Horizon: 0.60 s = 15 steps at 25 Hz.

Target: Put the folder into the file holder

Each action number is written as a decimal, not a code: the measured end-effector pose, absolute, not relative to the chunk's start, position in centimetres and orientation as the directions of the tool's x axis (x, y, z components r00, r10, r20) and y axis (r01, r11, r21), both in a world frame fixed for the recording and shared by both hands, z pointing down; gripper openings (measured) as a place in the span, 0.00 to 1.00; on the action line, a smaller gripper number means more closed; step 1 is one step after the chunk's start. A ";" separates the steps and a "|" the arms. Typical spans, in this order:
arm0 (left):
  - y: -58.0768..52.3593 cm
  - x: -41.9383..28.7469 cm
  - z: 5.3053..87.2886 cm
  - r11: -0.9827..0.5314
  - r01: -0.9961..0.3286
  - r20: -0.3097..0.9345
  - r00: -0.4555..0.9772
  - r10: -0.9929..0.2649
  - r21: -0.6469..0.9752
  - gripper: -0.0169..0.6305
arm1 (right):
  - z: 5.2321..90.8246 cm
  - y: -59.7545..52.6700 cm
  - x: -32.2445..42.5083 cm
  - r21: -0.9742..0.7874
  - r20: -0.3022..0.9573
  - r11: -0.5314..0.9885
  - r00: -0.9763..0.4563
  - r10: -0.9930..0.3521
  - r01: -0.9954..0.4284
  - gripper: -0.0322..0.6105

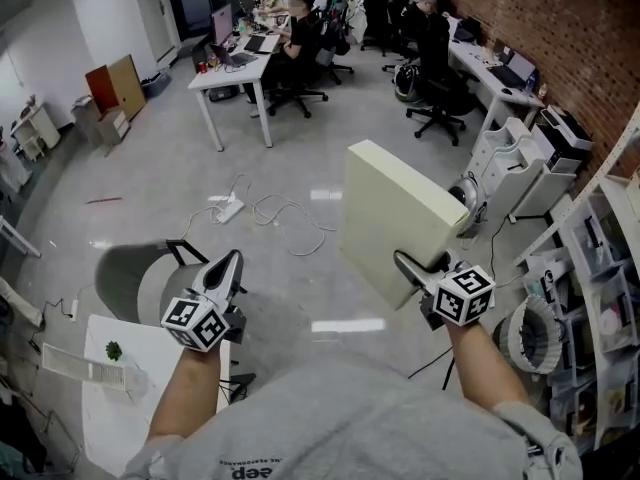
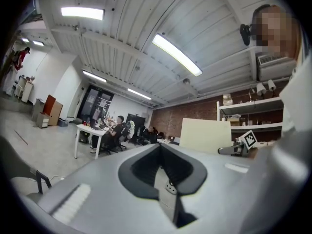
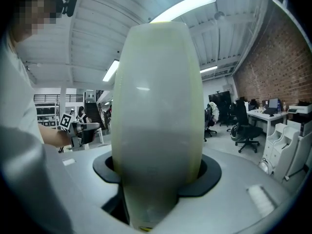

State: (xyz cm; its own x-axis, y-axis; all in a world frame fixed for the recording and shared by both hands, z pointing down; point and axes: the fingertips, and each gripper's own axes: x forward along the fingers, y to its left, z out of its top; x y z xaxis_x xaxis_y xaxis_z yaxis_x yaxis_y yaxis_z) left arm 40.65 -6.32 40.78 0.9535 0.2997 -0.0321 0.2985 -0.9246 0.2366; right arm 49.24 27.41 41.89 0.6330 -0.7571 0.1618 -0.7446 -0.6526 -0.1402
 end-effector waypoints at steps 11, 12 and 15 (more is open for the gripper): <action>-20.3 33.6 39.6 -0.976 -0.004 -0.049 0.999 -0.015 0.216 0.12 | 36.9 7.7 51.4 -0.068 0.130 -0.397 0.386 -0.913 -0.915 0.47; -22.0 31.9 39.7 -0.975 -0.052 -0.050 0.997 -0.064 0.216 0.12 | 36.6 4.8 51.0 -0.063 0.128 -0.352 0.343 -0.931 -0.934 0.47; -26.9 25.5 40.4 -0.949 -0.217 -0.051 0.971 -0.234 0.229 0.12 | 36.0 -4.3 48.8 -0.054 0.122 -0.192 0.185 -0.975 -0.980 0.47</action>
